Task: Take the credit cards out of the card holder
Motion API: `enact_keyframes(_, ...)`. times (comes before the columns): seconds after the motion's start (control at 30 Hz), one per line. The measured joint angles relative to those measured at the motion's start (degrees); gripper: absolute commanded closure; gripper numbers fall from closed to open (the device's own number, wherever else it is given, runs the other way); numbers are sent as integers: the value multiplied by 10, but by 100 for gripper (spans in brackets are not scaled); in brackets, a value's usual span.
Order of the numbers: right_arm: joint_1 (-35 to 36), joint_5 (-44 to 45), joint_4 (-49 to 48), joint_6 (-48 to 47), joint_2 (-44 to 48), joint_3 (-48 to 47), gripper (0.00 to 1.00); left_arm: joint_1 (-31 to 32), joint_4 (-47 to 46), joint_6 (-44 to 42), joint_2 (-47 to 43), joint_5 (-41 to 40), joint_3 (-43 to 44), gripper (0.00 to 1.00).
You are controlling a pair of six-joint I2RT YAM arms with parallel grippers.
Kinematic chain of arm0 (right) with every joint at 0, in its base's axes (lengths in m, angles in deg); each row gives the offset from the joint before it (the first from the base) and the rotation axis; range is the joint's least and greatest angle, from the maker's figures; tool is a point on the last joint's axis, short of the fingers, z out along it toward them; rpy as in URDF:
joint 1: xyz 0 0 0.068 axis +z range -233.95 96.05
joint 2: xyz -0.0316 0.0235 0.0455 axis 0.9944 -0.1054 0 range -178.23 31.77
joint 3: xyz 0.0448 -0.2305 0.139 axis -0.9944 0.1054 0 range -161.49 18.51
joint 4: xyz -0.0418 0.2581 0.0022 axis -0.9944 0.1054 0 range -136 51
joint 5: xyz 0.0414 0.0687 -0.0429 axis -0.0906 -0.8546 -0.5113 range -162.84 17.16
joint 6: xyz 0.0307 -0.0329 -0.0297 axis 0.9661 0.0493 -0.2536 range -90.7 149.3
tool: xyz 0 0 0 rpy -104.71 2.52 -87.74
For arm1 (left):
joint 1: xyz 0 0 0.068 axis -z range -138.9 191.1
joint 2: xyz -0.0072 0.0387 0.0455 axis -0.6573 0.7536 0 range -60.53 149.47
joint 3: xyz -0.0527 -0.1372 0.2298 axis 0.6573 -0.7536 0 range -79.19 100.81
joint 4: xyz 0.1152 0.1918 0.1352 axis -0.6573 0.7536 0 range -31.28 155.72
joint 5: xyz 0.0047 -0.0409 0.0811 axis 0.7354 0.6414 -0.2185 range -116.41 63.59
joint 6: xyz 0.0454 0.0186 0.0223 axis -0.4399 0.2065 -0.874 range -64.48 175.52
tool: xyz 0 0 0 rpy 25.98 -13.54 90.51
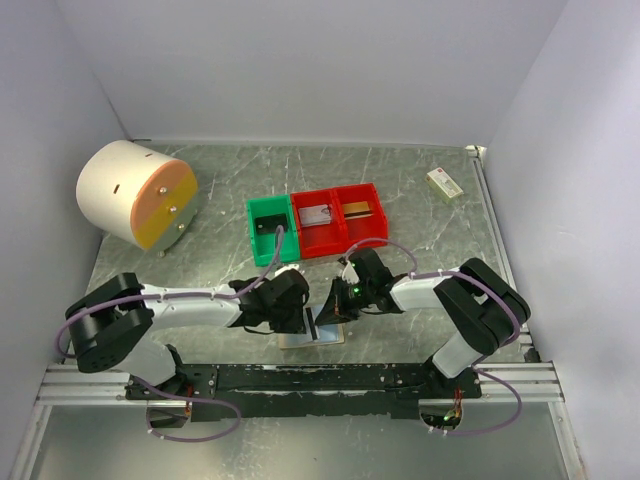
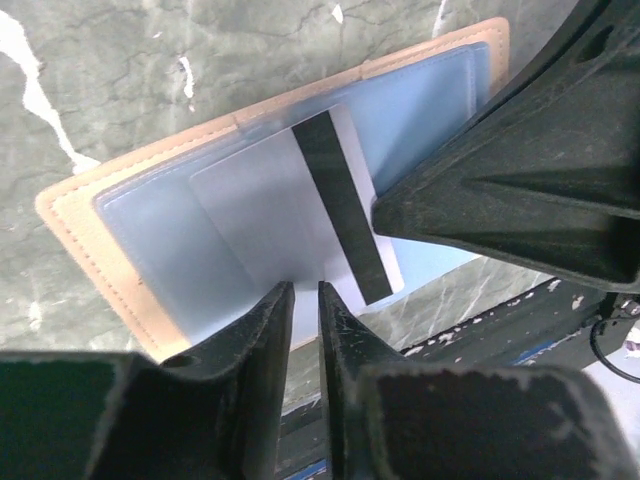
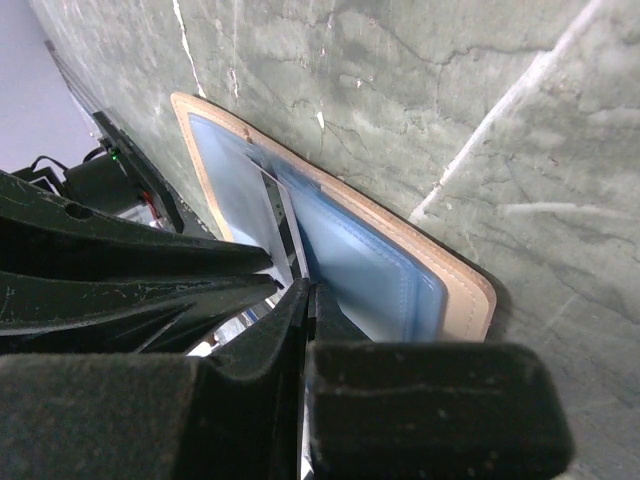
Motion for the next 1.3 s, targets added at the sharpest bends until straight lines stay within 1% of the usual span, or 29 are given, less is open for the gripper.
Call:
enact_keyframes(0.2,0,-1,-3,1,0,0,100,1,40,8,-17,-24,0,65)
enact_keyframes(0.4,0,-2,-10,4,0,0,100,1,57,10,-23,-35,0,70)
enact_keyframes(0.5,0,-3,-12,4,0,0,95,1,56,10,-21,-35,-1,73)
enact_keyframes(0.63,1,-8,-17,7,0,-1,85,1,51,11,-21,-35,-4,74)
enact_keyframes(0.7,4,-12,-22,8,-2,-2,83,1,50,10,-21,-35,-5,74)
enact_keyframes(0.77,10,-15,-27,9,-9,-7,84,1,50,10,-21,-35,-5,75)
enact_keyframes(0.83,18,-15,-28,10,-20,-14,89,1,50,10,-21,-35,-5,75)
enact_keyframes(0.93,31,-12,-28,12,-31,-24,99,1,51,10,-21,-35,-5,75)
enact_keyframes(1.07,32,-7,-26,12,-30,-24,100,1,51,11,-21,-35,-5,75)
enact_keyframes(1.3,31,4,-2,-2,-3,-23,100,1,50,13,-24,-35,-7,75)
